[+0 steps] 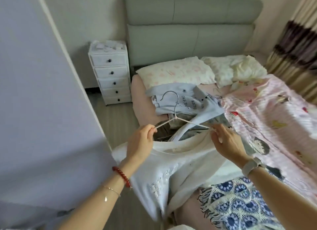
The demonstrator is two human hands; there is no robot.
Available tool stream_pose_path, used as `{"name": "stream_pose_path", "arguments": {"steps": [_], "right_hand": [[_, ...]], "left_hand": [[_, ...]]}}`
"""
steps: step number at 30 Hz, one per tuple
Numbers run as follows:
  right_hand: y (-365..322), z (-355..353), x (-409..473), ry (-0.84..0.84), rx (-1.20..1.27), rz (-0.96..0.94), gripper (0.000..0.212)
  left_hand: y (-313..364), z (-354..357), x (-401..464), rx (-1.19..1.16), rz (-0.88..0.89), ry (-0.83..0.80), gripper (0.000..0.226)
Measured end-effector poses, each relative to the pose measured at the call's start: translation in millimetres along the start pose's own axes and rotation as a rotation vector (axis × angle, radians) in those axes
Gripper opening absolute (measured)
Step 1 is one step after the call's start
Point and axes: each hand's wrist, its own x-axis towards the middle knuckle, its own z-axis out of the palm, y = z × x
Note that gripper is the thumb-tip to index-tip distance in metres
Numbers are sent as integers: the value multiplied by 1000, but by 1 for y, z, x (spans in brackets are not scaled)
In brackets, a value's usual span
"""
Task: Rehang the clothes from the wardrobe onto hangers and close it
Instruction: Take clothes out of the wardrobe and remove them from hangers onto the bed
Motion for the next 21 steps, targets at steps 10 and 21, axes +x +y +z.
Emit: {"name": "stream_pose_path", "arguments": {"steps": [10,21], "right_hand": [[49,37,110,10,244,58,24],[76,23,268,193,824,239,37]], "left_hand": [[22,65,161,203,-31,425,18],[79,107,279,215,44,298,56]]}}
